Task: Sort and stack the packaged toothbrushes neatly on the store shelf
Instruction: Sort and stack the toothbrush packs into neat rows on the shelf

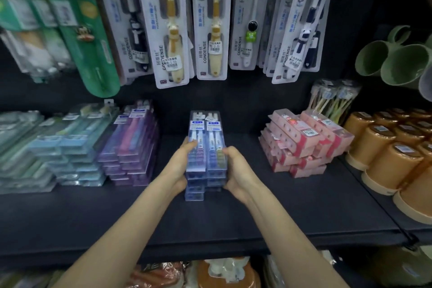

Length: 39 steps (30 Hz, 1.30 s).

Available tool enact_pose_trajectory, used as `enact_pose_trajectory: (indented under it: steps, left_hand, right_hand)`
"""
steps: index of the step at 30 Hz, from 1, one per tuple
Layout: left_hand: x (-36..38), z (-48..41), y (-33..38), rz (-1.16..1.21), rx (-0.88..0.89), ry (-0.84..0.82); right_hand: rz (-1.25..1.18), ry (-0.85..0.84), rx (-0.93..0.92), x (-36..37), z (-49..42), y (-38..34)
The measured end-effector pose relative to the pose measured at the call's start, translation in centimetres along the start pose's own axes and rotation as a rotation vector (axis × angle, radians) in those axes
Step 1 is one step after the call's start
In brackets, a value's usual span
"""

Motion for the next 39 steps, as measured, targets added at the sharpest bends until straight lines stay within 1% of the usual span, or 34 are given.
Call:
enact_pose_trajectory:
  steps: [3,6,9,11,13,14,16,17,19,24,29,31,35,37,39]
  left_hand:
    - [-1.8,0.1,1.5,-0.006,0.031,0.065]
    - [-2.9,1.1,1.8,-0.056,0.089,0.081]
    - [-4.3,3.1,0.9,-0.298,0.260,0.077]
    - [-5.4,4.2,-0.2,-0.439,0.396,0.104]
    - [-6.0,4.7,-1.1,-0.641,0.505,0.154]
    - [-6.2,4.7,-1.4,-0.736,0.533,0.166]
    - [-6.4,4.4,-1.9,-0.911,0.525,0.189]
    - [-6.5,4.1,-2.1,-0.992,0.515,0.201]
    - [-6.8,3.6,-2.2,-1.089,0.523,0.237]
    - [-6.9,2.7,-1.8,-1.089,0.545,0.310]
    - [-6.7,2.1,-1.0,-1.072,0.558,0.326]
    - [-6.8,2.0,-1.0,-1.025,0.550,0.305]
    - [-6.6,2.0,-1.4,-0.852,0.503,0.205]
    - [-6.4,1.9,-1.3,-0.730,0.480,0.156]
    - [-6.3,1.8,-1.0,-0.688,0.468,0.148]
  right_hand:
    - [0.006,-0.058,-0.019,2.1,-1.5,-0.6]
    - [0.105,-0.095,-0.022,2.5,-1.8,-0.6]
    - [0.128,-0.097,-0.069,1.2,-1.3,0.1]
    - [0.150,-0.128,-0.156,0.7,-0.4,0.5]
    - [0.237,-0.173,-0.261,0.8,0.4,0.7]
    - [0.319,-0.191,-0.307,0.8,0.8,0.8]
    - [0.526,-0.206,-0.362,0.8,0.6,1.4]
    - [0.605,-0.195,-0.361,0.7,0.4,1.7]
    - [0.686,-0.150,-0.350,0.5,-0.2,2.2]
    - [0.724,-0.058,-0.373,0.2,-1.3,3.2]
    - [0.711,-0.040,-0.399,0.2,-1.6,3.4]
    - [0.689,-0.054,-0.406,0.3,-1.7,3.2]
    - [0.601,-0.100,-0.401,0.3,-1.7,3.1]
    - [0.584,-0.090,-0.398,0.3,-1.7,3.0]
    - [0.580,-0.076,-0.400,0.4,-1.8,2.7]
Point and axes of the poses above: each hand's wrist, its own z-axis away from the middle knuckle, its own x-axis out of the palm, y = z × x, the point moved 7 cm from there along -z, towards the middle knuckle, and after that the axes turned 8 degrees about -x, right-handed, at the moved point
